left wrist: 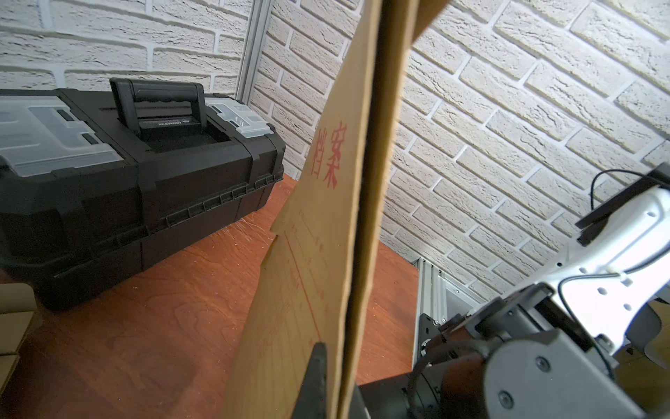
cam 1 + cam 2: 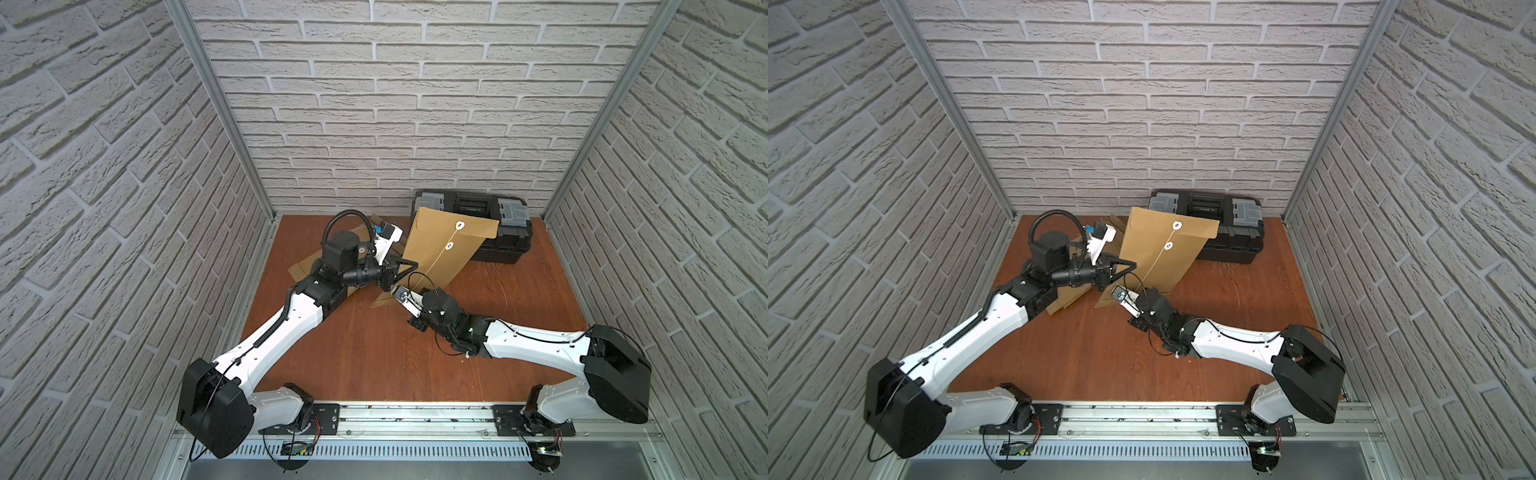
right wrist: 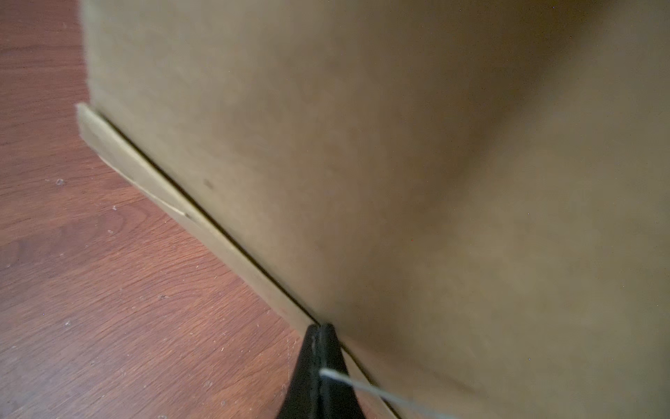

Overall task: Close the mouth of the file bag
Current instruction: Close the file bag.

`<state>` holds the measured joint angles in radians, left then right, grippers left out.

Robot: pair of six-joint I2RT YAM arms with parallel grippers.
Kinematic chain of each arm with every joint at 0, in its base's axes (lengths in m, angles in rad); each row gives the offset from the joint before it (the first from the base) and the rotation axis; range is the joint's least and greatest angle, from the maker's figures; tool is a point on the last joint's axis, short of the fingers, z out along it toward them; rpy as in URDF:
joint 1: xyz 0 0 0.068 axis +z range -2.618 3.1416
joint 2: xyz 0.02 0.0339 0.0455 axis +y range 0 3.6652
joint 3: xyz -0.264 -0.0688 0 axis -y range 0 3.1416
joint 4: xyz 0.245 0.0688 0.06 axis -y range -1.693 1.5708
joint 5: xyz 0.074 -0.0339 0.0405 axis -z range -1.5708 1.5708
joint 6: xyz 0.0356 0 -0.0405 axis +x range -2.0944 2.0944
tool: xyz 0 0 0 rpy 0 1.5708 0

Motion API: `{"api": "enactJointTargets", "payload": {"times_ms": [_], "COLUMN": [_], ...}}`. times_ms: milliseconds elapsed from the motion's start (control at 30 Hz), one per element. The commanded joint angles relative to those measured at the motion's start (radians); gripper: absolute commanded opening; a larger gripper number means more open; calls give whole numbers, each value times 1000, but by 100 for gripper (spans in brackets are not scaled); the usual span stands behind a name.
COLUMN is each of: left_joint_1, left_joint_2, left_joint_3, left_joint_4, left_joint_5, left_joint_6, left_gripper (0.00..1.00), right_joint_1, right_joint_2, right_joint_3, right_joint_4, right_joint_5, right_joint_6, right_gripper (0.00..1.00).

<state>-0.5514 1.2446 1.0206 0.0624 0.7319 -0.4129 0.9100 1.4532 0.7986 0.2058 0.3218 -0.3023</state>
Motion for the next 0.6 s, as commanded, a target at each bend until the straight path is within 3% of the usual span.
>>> {"api": "enactJointTargets", "payload": {"times_ms": [0, 567], "left_joint_1": [4, 135], "left_joint_2": [-33, -73], "left_joint_3": [-2, -79], "left_joint_4": [136, 302], "left_joint_5": [66, 77], "left_joint_6": [-24, -168], "left_gripper": [0, 0], "right_joint_1": [-29, -187], "right_joint_2": [22, -103], "right_joint_3": [-21, -134], "right_joint_4": [44, 56], "right_joint_5": [-28, -95], "right_joint_6": [32, 136], "right_gripper": [3, 3]}}
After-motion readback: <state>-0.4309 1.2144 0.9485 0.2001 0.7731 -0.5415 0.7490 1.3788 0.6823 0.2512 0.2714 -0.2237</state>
